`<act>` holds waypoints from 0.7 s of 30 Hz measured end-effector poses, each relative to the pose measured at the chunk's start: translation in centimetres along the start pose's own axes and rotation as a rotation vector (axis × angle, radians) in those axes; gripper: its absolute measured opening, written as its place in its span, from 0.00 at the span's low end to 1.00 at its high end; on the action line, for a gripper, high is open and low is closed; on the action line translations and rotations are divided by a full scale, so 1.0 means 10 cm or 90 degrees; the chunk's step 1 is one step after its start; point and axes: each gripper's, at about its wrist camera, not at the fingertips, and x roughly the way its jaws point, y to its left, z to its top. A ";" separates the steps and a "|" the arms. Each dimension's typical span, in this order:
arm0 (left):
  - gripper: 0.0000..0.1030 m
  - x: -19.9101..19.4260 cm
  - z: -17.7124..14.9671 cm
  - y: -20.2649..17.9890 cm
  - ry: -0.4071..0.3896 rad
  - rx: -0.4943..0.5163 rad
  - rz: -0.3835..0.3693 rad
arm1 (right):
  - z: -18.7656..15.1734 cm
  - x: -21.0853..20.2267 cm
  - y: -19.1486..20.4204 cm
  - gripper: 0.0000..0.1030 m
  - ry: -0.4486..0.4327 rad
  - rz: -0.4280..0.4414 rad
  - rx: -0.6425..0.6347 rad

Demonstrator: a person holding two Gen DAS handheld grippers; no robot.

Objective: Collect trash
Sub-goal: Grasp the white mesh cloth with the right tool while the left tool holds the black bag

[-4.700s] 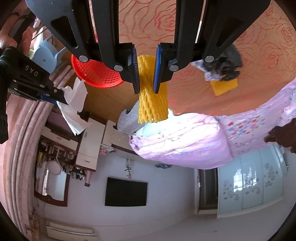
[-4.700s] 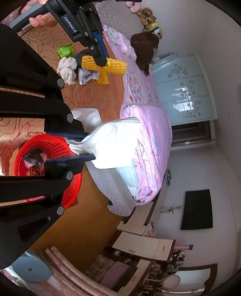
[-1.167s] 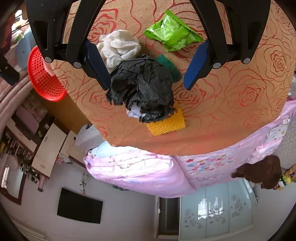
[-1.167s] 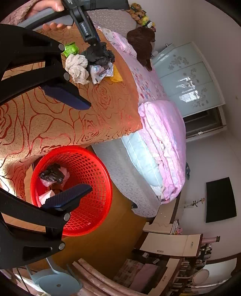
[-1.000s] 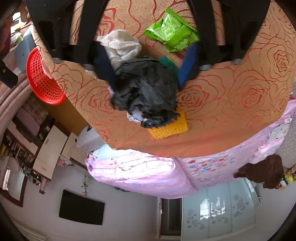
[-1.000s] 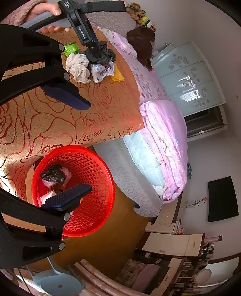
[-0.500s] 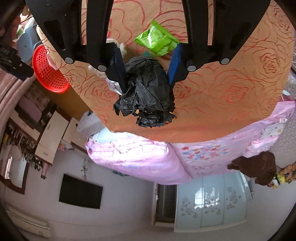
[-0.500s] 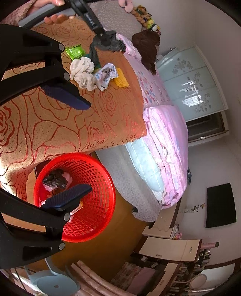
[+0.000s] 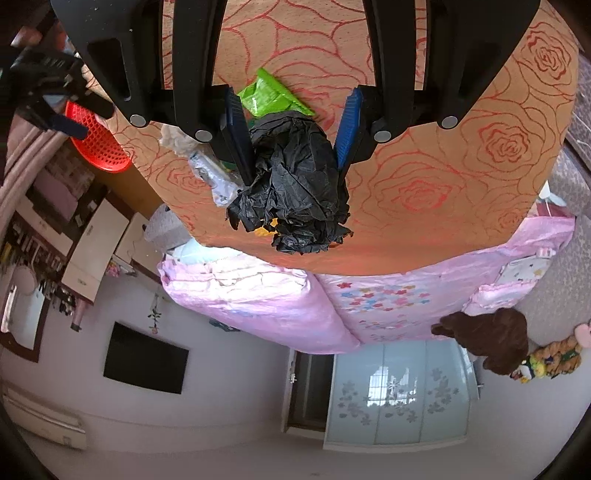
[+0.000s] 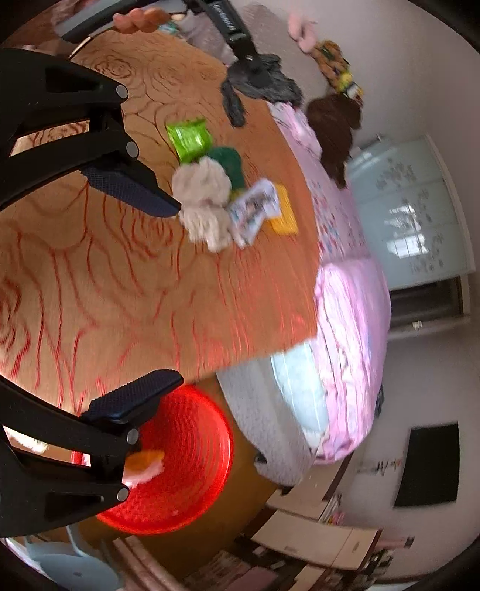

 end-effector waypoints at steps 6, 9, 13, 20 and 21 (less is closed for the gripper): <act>0.39 -0.02 -0.01 0.07 -0.005 -0.005 0.009 | 0.06 0.30 0.31 0.84 0.017 0.019 -0.033; 0.39 -0.02 -0.02 0.08 -0.005 -0.008 0.010 | 0.10 0.39 0.40 0.84 0.021 0.023 -0.044; 0.39 -0.02 -0.02 0.08 -0.005 -0.007 0.010 | 0.14 0.51 0.49 0.84 0.034 0.027 -0.047; 0.39 -0.01 -0.02 0.13 -0.006 -0.014 0.009 | 0.23 0.67 0.63 0.84 0.051 0.035 -0.059; 0.39 0.00 -0.02 0.14 -0.006 -0.015 0.008 | 0.24 0.70 0.65 0.84 0.054 0.037 -0.063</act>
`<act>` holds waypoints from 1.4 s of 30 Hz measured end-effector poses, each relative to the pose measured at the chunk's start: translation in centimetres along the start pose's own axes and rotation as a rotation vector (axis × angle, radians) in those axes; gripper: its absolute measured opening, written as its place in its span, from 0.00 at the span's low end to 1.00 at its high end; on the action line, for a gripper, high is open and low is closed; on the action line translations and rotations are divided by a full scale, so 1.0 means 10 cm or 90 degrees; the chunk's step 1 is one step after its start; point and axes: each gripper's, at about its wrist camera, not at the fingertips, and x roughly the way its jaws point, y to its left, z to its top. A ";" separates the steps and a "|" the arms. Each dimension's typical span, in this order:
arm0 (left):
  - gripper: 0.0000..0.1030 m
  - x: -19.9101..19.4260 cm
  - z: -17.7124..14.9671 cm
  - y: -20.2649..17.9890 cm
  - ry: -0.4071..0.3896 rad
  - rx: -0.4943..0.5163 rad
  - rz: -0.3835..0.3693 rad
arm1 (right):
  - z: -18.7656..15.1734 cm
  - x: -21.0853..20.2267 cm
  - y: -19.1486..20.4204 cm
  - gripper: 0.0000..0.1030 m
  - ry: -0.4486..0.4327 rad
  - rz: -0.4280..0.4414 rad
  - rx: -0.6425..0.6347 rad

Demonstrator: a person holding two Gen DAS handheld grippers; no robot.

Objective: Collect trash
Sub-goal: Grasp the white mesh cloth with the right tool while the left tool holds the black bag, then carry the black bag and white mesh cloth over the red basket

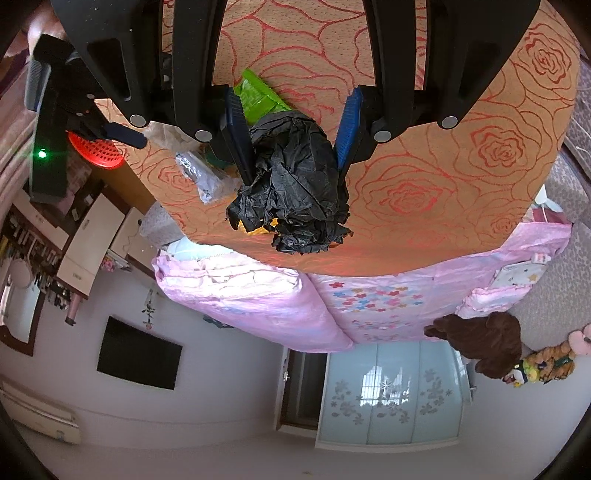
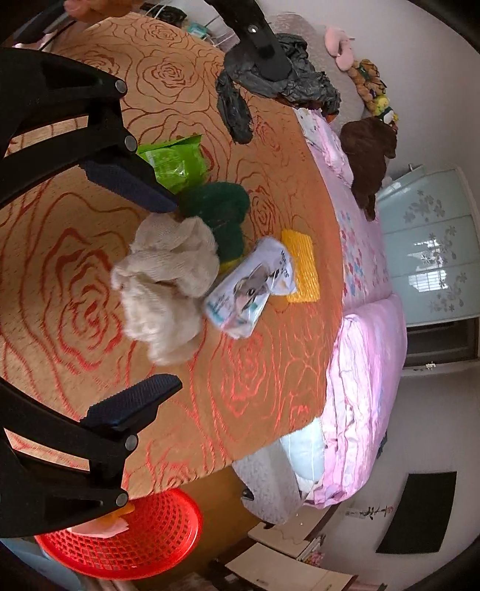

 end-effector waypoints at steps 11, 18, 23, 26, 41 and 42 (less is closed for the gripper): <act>0.39 -0.01 -0.02 0.02 0.000 0.000 -0.002 | -0.06 0.09 0.04 0.51 0.030 0.005 -0.018; 0.39 -0.04 -0.03 0.00 -0.001 0.008 -0.003 | -0.09 -0.12 -0.07 0.45 0.009 0.013 0.011; 0.39 -0.02 -0.03 -0.06 0.002 0.015 -0.006 | -0.13 -0.30 -0.17 0.45 -0.014 0.006 0.029; 0.39 0.00 -0.04 -0.09 0.005 0.021 -0.009 | -0.16 -0.41 -0.26 0.45 -0.028 -0.005 0.044; 0.39 0.04 -0.07 -0.36 0.013 0.057 -0.023 | -0.07 -0.80 -0.58 0.45 -0.089 -0.043 0.084; 0.39 0.04 -0.08 -0.38 0.014 0.060 -0.024 | -0.06 -0.82 -0.59 0.45 -0.092 -0.044 0.084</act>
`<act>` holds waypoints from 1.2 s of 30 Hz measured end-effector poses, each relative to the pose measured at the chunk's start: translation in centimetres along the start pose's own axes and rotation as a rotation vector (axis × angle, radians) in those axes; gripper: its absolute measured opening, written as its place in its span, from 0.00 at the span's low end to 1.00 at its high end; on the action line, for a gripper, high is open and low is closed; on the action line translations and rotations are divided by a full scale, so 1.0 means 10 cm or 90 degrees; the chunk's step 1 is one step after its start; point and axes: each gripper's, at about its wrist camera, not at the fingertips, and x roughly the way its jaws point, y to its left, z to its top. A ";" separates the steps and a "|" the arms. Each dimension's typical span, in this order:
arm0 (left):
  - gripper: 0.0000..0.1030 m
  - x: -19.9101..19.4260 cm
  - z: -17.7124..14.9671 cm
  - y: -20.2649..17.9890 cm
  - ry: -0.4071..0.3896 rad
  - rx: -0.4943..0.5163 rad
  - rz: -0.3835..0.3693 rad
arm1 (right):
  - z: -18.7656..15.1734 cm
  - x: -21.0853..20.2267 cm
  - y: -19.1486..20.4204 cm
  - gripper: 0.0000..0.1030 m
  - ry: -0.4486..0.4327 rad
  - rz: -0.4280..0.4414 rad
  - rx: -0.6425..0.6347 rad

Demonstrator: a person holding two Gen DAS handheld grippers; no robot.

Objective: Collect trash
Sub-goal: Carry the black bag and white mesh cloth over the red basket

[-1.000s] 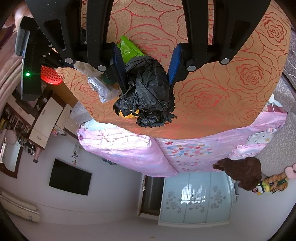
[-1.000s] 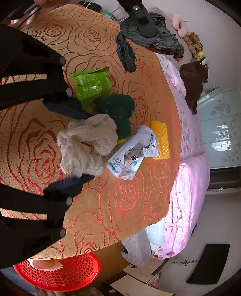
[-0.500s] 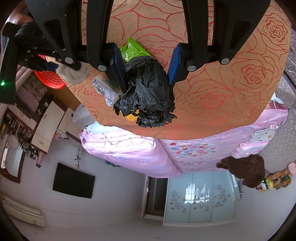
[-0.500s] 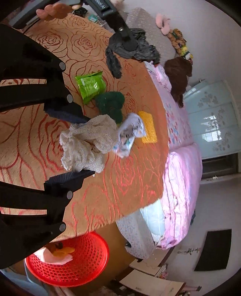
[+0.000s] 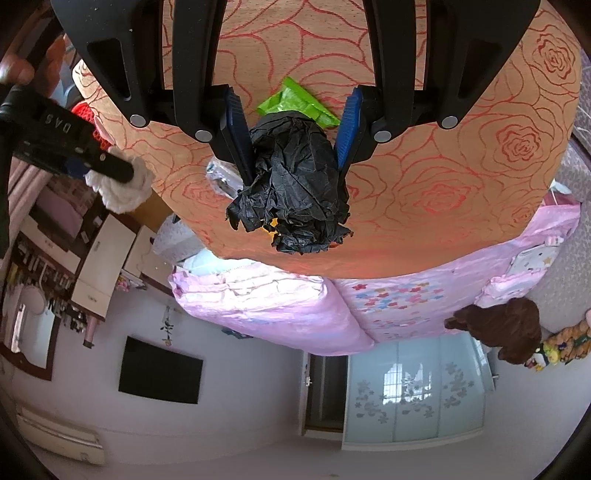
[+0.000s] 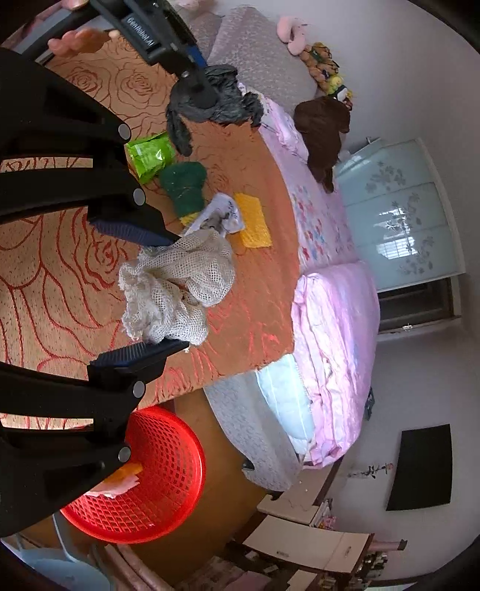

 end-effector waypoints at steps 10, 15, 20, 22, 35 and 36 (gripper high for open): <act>0.39 0.05 0.00 -0.26 0.008 0.037 -0.016 | 0.07 -0.14 -0.12 0.45 -0.018 -0.007 0.017; 0.39 0.09 0.00 -0.43 0.012 0.064 -0.030 | 0.10 -0.22 -0.18 0.45 -0.028 -0.017 0.018; 0.39 0.10 0.08 -0.57 0.009 0.072 -0.052 | 0.16 -0.35 -0.27 0.45 -0.046 -0.029 0.018; 0.39 0.10 0.10 -0.62 0.006 0.076 -0.055 | 0.19 -0.39 -0.31 0.45 -0.052 -0.035 0.019; 0.39 0.23 0.23 -1.07 0.013 0.100 -0.100 | 0.24 -0.57 -0.69 0.45 -0.067 -0.073 0.041; 0.39 0.24 0.24 -1.10 0.015 0.102 -0.105 | 0.23 -0.59 -0.72 0.45 -0.068 -0.077 0.043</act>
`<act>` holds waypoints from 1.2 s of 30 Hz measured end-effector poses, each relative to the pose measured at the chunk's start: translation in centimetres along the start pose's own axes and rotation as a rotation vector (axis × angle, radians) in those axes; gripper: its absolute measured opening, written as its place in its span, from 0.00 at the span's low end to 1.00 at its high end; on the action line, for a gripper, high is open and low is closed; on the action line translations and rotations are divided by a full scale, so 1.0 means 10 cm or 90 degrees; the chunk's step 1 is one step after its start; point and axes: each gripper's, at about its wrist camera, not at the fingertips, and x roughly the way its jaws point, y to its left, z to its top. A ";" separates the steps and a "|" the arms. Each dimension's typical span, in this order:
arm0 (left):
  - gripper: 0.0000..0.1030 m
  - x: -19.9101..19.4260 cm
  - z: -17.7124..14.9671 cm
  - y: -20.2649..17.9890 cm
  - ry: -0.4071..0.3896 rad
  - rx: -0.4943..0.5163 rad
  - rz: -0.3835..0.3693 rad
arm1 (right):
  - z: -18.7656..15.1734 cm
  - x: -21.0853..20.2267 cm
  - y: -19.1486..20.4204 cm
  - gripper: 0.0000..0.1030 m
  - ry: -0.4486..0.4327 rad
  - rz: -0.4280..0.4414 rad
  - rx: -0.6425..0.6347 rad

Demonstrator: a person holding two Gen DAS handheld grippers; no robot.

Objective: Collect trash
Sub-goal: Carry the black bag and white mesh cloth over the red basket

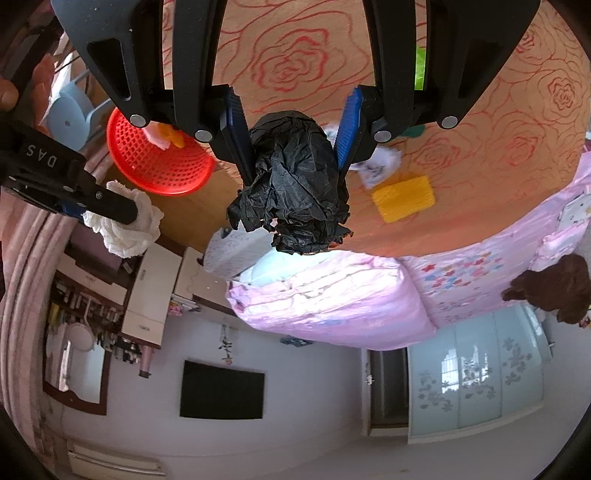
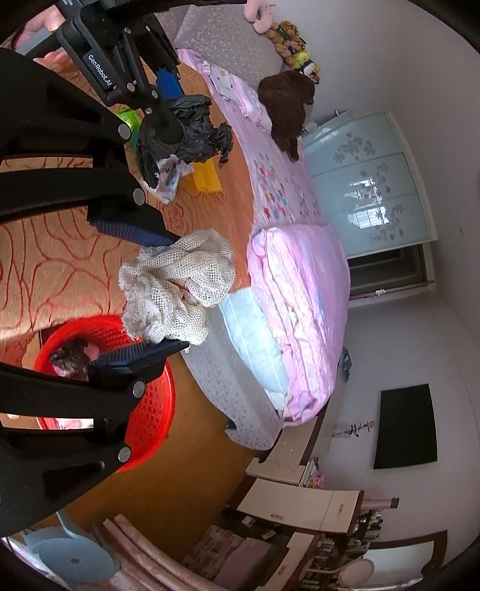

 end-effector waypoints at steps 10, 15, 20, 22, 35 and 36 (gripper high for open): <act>0.39 0.14 0.12 -0.28 0.010 0.018 -0.035 | 0.06 -0.11 -0.34 0.45 -0.015 -0.048 0.005; 0.39 0.22 0.22 -0.42 0.015 0.014 -0.067 | 0.07 -0.18 -0.56 0.45 -0.024 -0.067 0.024; 0.39 0.31 0.29 -0.64 0.021 0.028 -0.093 | 0.03 -0.20 -0.81 0.45 -0.022 -0.081 0.060; 0.39 0.36 0.29 -0.72 0.027 0.033 -0.100 | 0.01 -0.19 -0.89 0.45 -0.019 -0.085 0.074; 0.39 0.77 0.19 -1.20 0.090 0.068 -0.148 | -0.15 0.04 -1.20 0.45 0.021 -0.118 0.124; 0.39 0.80 0.17 -1.22 0.094 0.070 -0.151 | -0.17 0.06 -1.21 0.45 0.024 -0.121 0.125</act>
